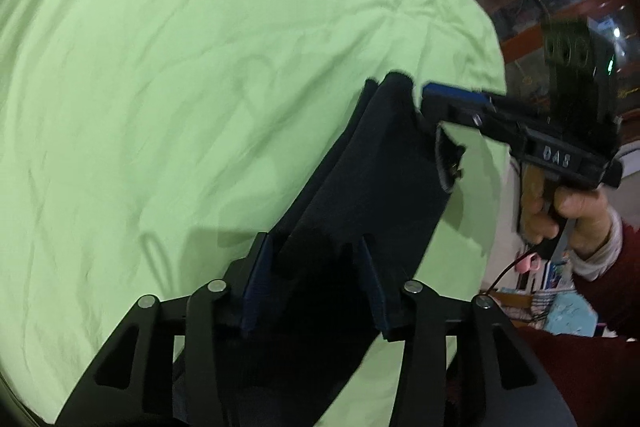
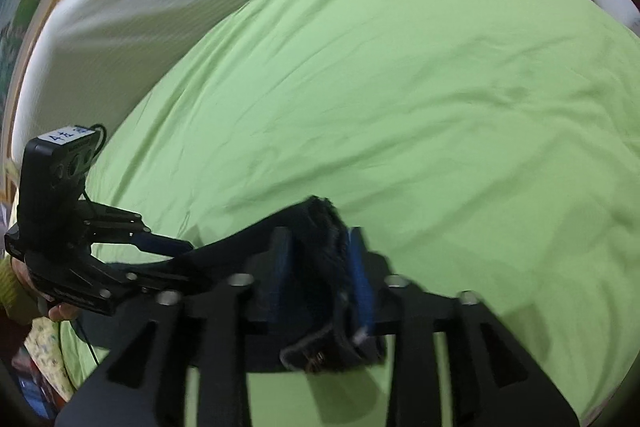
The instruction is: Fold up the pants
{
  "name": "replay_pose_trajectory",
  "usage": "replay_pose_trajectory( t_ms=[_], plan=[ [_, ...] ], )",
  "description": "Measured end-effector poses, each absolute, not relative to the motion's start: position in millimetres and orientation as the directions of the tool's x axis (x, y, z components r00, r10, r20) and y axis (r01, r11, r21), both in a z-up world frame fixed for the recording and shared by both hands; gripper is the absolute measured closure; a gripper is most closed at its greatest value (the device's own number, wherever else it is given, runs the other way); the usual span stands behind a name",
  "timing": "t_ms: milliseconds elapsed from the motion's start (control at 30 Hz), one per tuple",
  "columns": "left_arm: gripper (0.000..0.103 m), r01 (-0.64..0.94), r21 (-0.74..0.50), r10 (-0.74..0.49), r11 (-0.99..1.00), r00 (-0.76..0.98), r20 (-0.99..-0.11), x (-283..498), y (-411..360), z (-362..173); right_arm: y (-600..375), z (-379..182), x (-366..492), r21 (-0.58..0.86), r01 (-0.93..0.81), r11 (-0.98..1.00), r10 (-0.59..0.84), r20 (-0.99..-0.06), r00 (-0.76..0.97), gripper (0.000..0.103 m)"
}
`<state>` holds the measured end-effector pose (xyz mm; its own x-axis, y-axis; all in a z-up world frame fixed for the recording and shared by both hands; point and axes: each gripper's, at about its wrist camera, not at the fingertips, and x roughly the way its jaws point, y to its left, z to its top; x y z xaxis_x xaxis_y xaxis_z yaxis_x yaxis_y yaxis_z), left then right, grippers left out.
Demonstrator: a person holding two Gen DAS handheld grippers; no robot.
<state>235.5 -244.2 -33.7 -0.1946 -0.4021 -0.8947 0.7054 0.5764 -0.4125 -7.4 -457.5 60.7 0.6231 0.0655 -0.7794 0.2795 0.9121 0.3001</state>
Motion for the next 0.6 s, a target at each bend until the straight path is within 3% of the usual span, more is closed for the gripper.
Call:
replay_pose_trajectory(
  t_ms=[167,400,533,567,600],
  plan=[
    [0.046,0.668,-0.453,-0.440,0.590,-0.204,-0.874,243.0,-242.1,-24.0,-458.1,52.0,-54.8,0.411,0.379,0.829,0.076,-0.755,0.652,0.059],
    [0.044,0.661,-0.471,-0.421,0.584,-0.249,-0.872,241.3,-264.5,-31.3,-440.6,11.1,-78.3,0.536,0.429,0.727,0.169,-0.745,0.645,0.058],
    [0.041,0.657,-0.479,-0.403,0.582,-0.279,-0.872,240.6,-279.7,-39.7,-441.9,1.6,-66.5,0.634,0.407,0.658,0.203,-0.669,0.715,0.059],
    [0.041,0.656,-0.481,-0.398,0.582,-0.286,-0.872,241.1,-284.5,-42.2,-442.1,-1.4,-63.1,0.627,0.416,0.658,0.196,-0.677,0.710,0.071],
    [0.041,0.656,-0.480,-0.391,0.582,-0.291,-0.873,241.8,-289.3,-44.8,-444.5,-3.2,-61.1,0.618,0.430,0.658,0.188,-0.687,0.702,0.092]
  ],
)
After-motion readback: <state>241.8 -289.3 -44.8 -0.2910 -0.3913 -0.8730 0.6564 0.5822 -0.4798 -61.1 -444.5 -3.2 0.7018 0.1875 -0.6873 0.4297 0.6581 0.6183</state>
